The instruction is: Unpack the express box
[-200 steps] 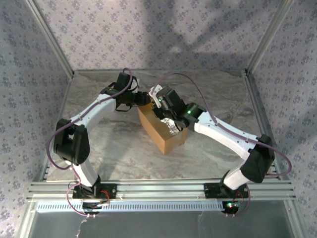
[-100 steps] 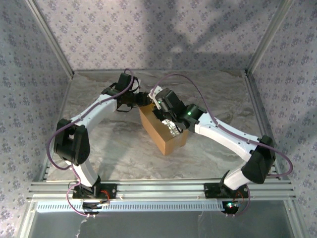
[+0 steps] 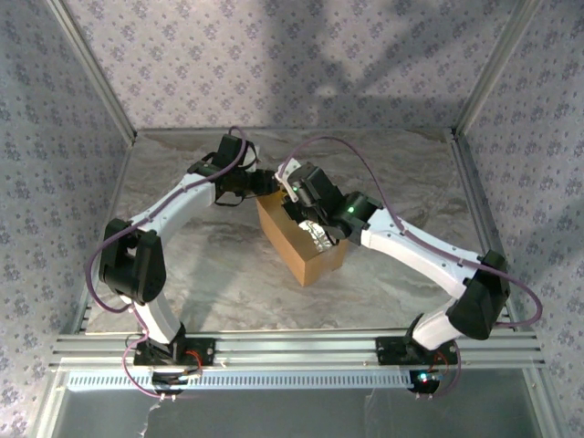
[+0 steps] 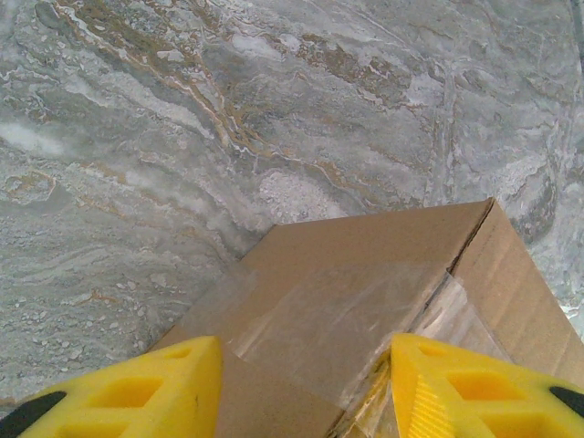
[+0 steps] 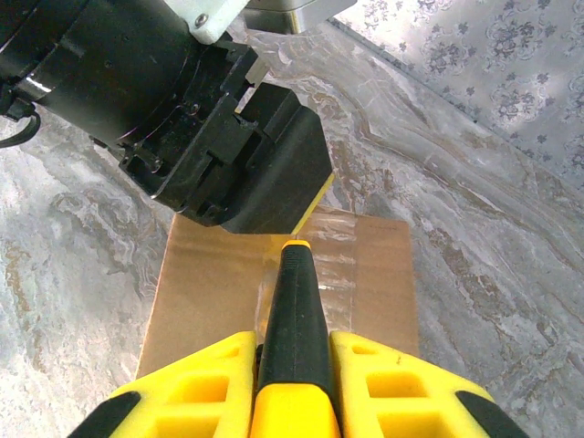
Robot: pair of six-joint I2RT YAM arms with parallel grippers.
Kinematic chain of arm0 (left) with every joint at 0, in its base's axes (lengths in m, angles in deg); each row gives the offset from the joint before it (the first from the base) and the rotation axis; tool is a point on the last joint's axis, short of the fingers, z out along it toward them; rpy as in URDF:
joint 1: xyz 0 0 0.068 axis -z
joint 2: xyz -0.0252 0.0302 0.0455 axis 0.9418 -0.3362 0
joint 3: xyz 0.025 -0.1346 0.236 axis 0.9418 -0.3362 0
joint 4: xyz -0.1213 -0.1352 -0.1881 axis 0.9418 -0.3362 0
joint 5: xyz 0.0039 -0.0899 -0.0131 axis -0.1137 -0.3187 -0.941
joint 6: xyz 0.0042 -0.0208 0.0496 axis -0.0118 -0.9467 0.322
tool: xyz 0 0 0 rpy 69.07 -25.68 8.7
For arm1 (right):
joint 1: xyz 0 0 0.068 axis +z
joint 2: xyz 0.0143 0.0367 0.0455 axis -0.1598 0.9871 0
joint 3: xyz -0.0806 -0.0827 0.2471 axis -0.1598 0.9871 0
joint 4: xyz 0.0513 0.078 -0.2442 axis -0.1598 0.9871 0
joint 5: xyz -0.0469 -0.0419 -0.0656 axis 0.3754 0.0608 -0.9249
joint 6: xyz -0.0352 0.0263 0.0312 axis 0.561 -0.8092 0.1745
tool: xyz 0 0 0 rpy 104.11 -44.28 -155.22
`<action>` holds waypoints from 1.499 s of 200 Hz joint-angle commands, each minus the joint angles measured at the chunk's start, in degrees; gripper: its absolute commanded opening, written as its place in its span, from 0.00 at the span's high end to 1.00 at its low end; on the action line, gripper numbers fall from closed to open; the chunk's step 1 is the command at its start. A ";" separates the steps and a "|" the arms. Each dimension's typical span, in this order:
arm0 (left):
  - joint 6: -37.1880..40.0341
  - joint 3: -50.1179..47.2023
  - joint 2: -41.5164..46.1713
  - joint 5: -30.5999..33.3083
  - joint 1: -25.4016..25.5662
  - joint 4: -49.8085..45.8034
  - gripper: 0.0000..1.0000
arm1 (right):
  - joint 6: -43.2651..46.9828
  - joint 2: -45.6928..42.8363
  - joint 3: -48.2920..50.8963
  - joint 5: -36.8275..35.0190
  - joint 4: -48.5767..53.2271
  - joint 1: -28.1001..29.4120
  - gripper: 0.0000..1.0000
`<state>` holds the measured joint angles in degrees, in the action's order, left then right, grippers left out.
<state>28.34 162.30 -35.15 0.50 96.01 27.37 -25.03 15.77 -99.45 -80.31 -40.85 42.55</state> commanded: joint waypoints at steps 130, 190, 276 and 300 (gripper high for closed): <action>-0.97 -1.58 -2.36 5.28 -0.78 -3.49 0.50 | -2.03 -3.46 3.04 0.41 5.52 1.17 1.00; -0.97 -2.12 -1.57 5.35 -0.69 -2.95 0.50 | -1.73 -3.83 2.24 0.40 5.69 1.44 1.00; -0.97 -2.29 -0.48 6.62 -0.34 -2.65 0.50 | -1.35 -3.84 1.41 -0.12 5.69 2.20 1.00; -0.45 -2.20 0.13 7.45 0.25 -2.55 0.50 | -1.34 -3.93 1.20 -0.22 5.74 2.25 1.00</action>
<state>27.90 161.90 -34.84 1.37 96.16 27.90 -25.88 13.47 -96.82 -81.40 -38.51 43.84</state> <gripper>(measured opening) 0.503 0.210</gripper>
